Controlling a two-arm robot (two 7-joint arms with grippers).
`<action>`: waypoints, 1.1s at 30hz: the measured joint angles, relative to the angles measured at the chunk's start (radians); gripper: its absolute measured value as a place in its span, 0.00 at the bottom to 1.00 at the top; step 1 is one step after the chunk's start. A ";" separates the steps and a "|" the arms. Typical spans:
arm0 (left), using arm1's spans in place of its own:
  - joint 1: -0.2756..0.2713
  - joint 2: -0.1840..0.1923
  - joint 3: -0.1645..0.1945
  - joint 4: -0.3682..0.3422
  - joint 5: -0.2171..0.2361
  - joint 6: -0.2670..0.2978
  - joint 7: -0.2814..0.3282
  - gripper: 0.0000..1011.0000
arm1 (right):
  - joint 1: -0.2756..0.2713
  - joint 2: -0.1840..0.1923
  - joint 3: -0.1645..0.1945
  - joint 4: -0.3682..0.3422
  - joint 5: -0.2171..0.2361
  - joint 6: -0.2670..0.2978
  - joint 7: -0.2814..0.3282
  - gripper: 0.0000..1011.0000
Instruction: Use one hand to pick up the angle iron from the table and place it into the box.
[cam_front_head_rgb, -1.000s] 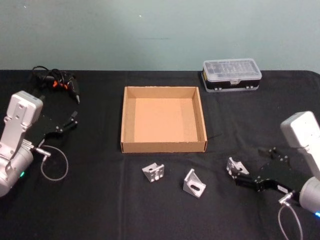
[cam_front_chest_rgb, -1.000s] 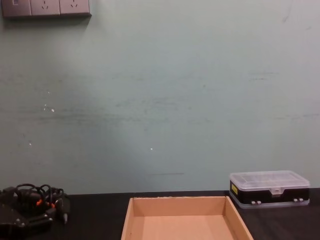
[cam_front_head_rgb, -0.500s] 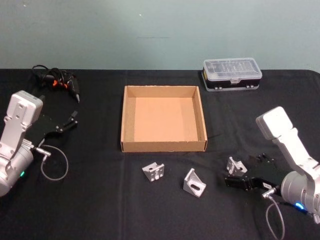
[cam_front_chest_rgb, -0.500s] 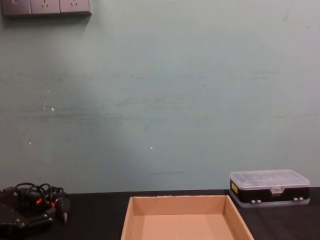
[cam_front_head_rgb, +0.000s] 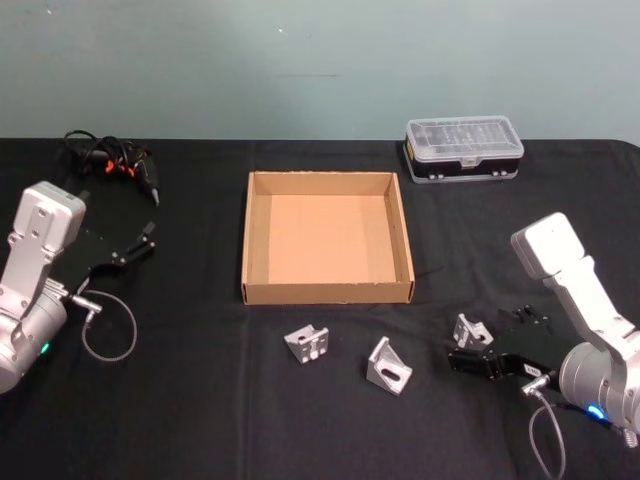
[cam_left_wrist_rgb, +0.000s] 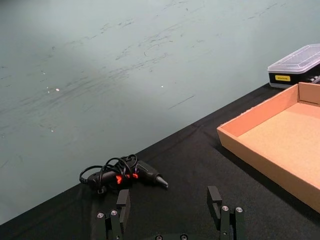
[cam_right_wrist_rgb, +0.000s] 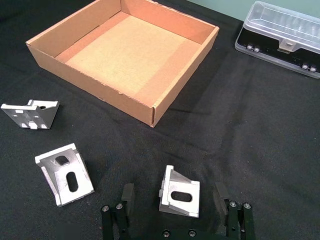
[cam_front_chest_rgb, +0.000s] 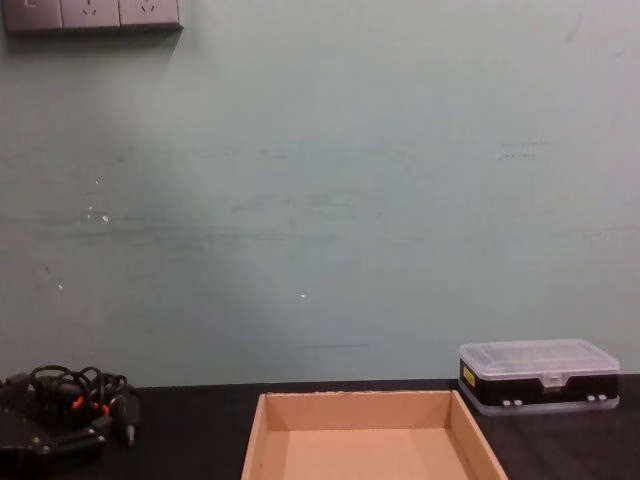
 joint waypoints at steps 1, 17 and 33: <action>0.000 0.000 0.000 0.000 0.000 0.000 0.000 1.00 | 0.000 0.000 0.000 0.000 0.000 0.000 0.000 0.99; 0.000 0.000 0.000 0.000 0.000 0.000 0.000 1.00 | 0.002 0.001 -0.002 0.000 0.002 0.001 0.000 0.79; 0.000 0.000 0.000 0.000 0.000 0.000 0.000 1.00 | 0.003 0.002 -0.002 0.000 0.002 0.002 0.000 0.30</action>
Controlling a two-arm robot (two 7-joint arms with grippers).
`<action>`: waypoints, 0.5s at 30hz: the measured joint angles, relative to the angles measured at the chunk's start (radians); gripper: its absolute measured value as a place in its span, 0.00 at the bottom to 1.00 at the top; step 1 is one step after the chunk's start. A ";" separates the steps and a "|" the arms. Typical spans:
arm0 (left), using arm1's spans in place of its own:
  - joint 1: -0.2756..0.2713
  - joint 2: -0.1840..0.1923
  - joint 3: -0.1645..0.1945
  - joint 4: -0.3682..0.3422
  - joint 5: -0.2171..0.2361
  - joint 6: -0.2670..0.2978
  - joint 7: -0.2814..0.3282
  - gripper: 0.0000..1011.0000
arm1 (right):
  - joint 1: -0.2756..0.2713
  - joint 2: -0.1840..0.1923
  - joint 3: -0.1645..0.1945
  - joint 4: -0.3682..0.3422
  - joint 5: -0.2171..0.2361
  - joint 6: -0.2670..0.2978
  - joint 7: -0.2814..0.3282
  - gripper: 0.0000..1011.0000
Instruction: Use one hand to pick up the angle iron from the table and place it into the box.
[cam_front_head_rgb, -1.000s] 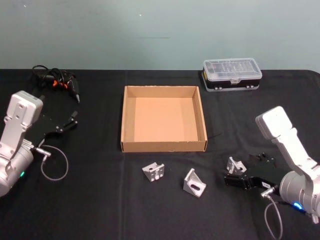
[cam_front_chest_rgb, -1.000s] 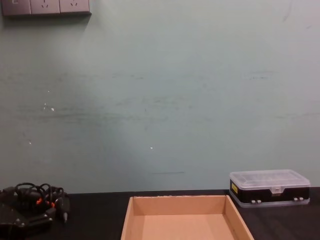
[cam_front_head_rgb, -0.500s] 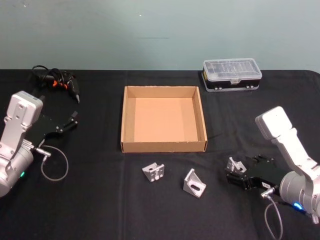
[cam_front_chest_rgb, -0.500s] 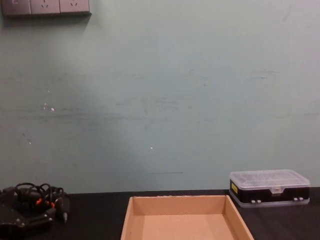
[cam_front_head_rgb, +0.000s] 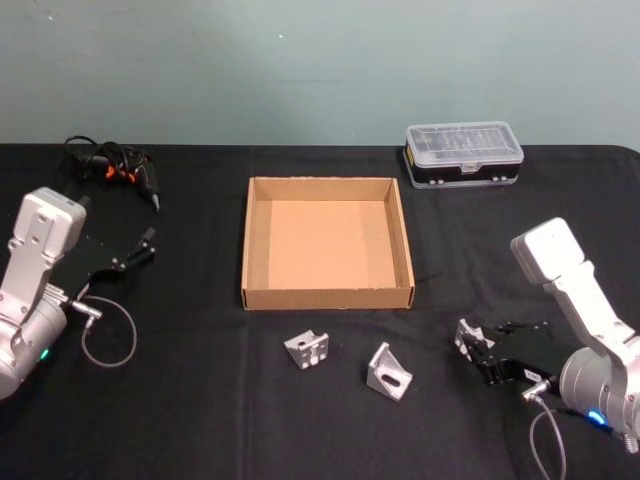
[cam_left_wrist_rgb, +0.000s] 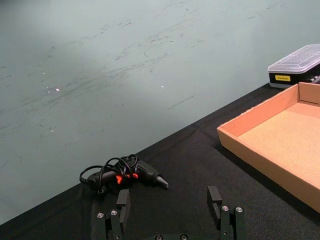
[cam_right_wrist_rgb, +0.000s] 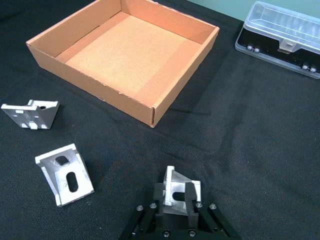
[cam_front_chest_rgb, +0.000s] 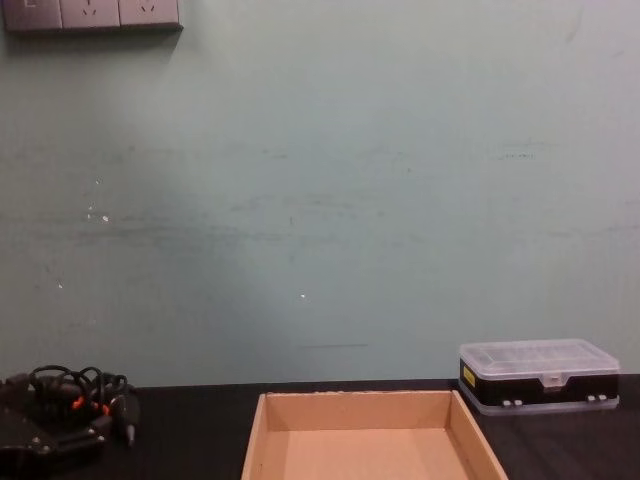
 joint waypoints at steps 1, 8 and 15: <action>0.000 0.000 0.000 0.000 0.000 0.000 0.000 1.00 | 0.000 0.000 0.000 0.000 0.000 0.000 0.000 0.28; 0.000 0.000 0.000 0.000 0.000 0.000 0.000 1.00 | 0.000 0.000 0.000 0.000 0.000 0.000 0.000 0.08; 0.000 0.000 0.000 0.000 0.000 0.000 0.000 1.00 | 0.000 0.000 0.000 0.000 0.000 0.000 0.000 0.06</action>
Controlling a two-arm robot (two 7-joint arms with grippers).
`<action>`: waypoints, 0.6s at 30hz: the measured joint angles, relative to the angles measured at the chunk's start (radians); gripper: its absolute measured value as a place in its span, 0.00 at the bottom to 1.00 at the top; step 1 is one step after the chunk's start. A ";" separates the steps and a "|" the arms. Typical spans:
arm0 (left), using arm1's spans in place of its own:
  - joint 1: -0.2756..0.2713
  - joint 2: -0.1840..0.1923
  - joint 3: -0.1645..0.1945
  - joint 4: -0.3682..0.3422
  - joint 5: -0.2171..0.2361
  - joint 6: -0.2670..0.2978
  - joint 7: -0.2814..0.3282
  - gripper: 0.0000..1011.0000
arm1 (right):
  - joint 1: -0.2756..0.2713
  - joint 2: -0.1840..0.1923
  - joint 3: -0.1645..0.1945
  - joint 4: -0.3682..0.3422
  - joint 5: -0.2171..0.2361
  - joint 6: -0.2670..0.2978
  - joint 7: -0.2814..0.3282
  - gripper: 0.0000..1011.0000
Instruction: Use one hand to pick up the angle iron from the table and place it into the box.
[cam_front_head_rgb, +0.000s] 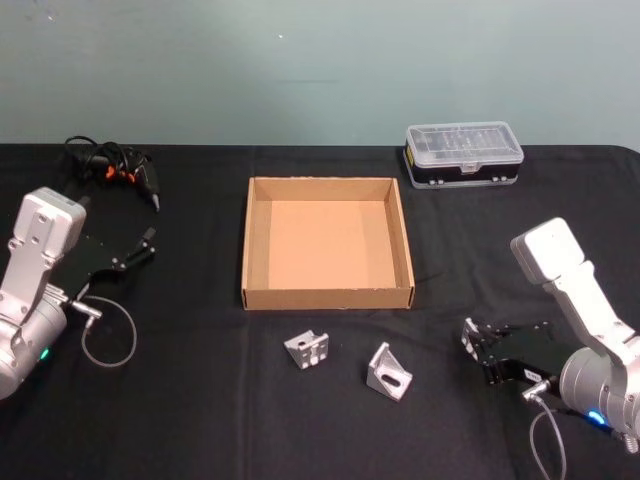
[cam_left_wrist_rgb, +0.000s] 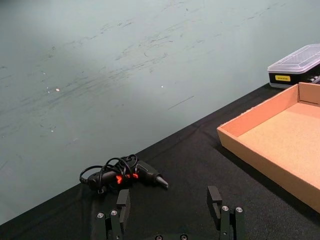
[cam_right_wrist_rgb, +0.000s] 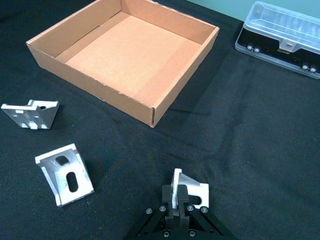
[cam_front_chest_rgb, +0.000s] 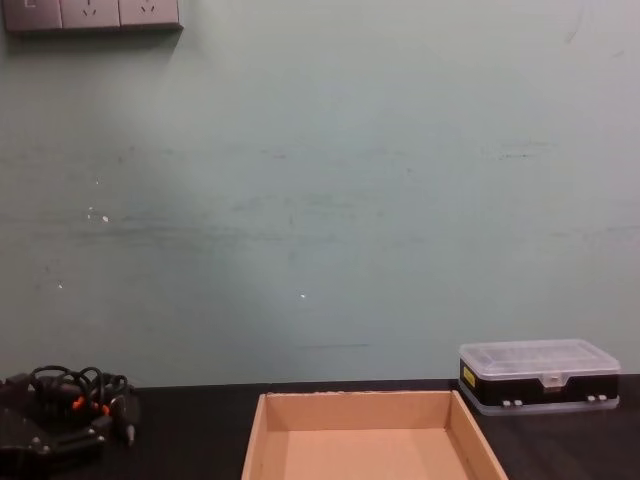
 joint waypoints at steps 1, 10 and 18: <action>0.000 0.000 0.000 0.000 0.000 0.000 0.000 1.00 | 0.000 0.000 0.000 0.000 0.000 0.000 0.000 0.06; 0.000 0.000 0.000 0.000 0.000 0.000 0.000 1.00 | -0.014 -0.008 0.041 -0.036 -0.019 -0.029 0.001 0.06; 0.000 0.000 0.000 0.000 0.000 0.000 0.000 1.00 | 0.101 -0.056 0.024 -0.016 -0.030 -0.009 0.054 0.06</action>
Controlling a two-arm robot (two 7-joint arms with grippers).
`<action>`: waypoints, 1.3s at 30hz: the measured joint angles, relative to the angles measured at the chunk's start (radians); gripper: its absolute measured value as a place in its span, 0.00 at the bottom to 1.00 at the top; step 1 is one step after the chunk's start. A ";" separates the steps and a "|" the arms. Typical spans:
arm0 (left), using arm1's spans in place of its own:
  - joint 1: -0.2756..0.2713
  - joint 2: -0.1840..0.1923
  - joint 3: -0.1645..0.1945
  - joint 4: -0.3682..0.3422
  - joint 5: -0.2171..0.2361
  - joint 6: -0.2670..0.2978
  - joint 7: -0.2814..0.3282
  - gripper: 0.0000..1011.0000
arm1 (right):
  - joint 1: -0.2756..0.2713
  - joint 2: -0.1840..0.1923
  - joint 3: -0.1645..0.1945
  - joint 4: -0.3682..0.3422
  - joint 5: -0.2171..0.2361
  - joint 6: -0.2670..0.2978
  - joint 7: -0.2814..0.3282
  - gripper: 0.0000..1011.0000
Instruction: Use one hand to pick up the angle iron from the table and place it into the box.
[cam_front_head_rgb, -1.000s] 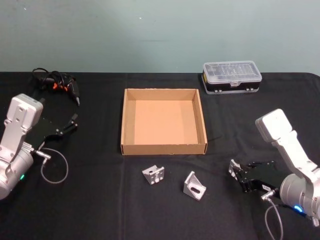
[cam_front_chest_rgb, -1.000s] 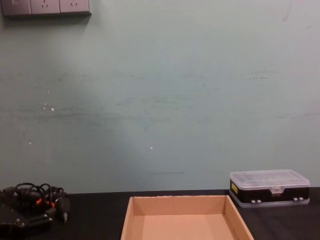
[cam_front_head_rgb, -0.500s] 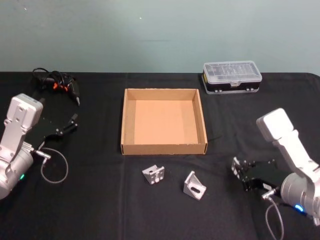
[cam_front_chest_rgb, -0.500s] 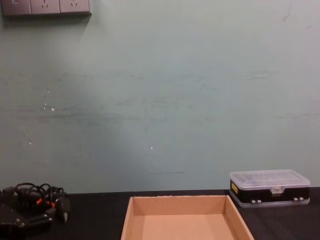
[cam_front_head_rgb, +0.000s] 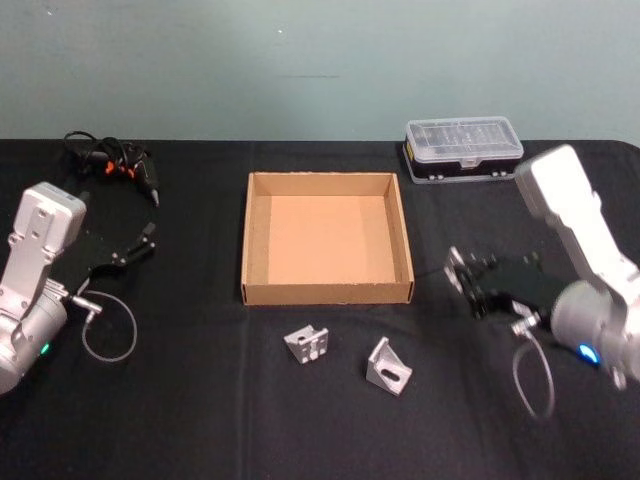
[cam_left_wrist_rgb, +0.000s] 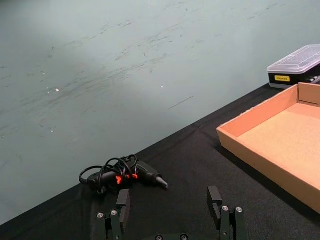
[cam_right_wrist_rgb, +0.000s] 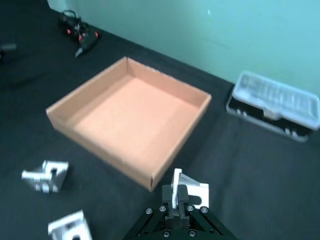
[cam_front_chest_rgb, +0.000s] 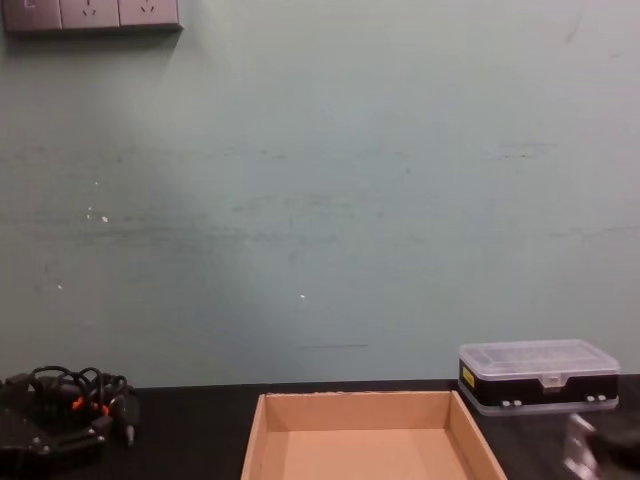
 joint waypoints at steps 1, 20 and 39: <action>0.000 0.000 0.000 0.000 0.000 0.000 0.000 1.00 | 0.021 -0.009 -0.007 0.013 -0.002 0.004 0.007 0.06; 0.000 0.000 0.000 0.000 0.000 0.000 0.000 1.00 | 0.516 -0.264 -0.175 0.589 -0.084 0.006 0.182 0.06; 0.000 0.000 0.000 0.000 0.000 0.000 0.000 1.00 | 0.602 -0.379 -0.204 0.826 -0.140 -0.045 0.230 0.06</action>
